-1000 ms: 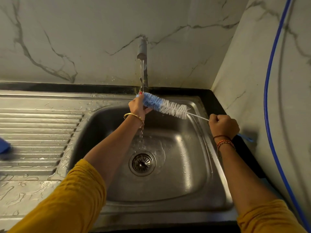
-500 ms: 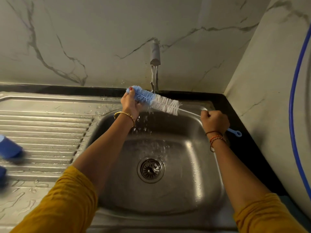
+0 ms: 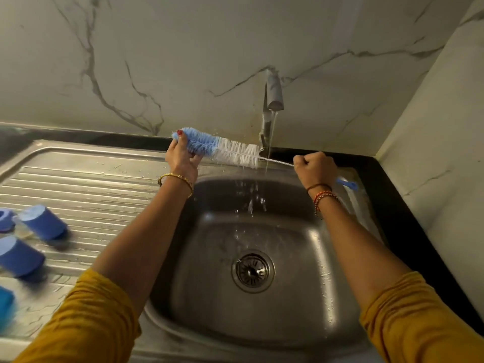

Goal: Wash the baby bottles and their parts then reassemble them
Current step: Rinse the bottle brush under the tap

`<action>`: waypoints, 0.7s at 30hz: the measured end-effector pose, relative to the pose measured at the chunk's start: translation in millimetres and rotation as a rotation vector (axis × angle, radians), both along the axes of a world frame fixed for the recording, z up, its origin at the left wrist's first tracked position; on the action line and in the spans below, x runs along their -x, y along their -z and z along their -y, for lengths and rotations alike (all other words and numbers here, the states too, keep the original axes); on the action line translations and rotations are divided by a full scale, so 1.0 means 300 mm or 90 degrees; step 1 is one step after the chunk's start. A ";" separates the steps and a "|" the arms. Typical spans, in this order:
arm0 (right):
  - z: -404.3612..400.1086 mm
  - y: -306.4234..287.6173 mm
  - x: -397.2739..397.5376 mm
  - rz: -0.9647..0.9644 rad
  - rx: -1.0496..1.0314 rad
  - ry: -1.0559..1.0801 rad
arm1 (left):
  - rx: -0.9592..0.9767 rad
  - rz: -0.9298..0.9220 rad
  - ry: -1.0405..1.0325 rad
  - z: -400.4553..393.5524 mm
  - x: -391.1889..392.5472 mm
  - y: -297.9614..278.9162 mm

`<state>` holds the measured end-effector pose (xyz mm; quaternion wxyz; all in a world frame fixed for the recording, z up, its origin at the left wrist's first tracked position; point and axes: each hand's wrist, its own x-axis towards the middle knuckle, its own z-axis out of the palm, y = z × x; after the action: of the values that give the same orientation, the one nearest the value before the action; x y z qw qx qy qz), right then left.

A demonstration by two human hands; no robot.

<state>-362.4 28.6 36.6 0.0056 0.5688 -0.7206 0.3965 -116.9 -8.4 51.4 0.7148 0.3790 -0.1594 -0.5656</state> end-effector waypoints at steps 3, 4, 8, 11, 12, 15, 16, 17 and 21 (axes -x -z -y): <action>0.036 0.015 -0.047 0.006 -0.056 -0.035 | 0.011 0.025 0.089 -0.007 -0.060 0.026; 0.048 0.028 -0.056 0.010 -0.090 -0.056 | 0.007 0.045 0.129 -0.012 -0.073 0.034; 0.079 0.079 -0.076 0.059 -0.279 -0.181 | -0.046 0.063 0.090 -0.005 -0.100 0.061; 0.095 0.079 -0.059 0.185 -0.347 -0.276 | -0.077 0.077 0.014 0.014 -0.105 0.082; 0.103 0.078 -0.042 0.195 -0.350 -0.306 | -0.082 0.083 0.005 0.021 -0.104 0.090; 0.138 0.106 0.039 0.102 -0.295 -0.350 | -0.108 0.085 -0.014 0.047 -0.085 0.118; 0.144 0.118 0.063 0.078 -0.271 -0.335 | -0.120 0.085 -0.018 0.059 -0.074 0.127; 0.148 0.127 0.081 0.071 -0.248 -0.314 | -0.128 0.089 -0.020 0.070 -0.061 0.135; 0.177 0.158 0.120 0.033 -0.176 -0.263 | -0.145 0.125 -0.029 0.118 0.005 0.172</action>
<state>-398.4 -24.4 -10.9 -0.1717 0.6893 -0.6361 0.3015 -118.4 -43.9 -0.1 0.6610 0.5147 -0.1548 -0.5237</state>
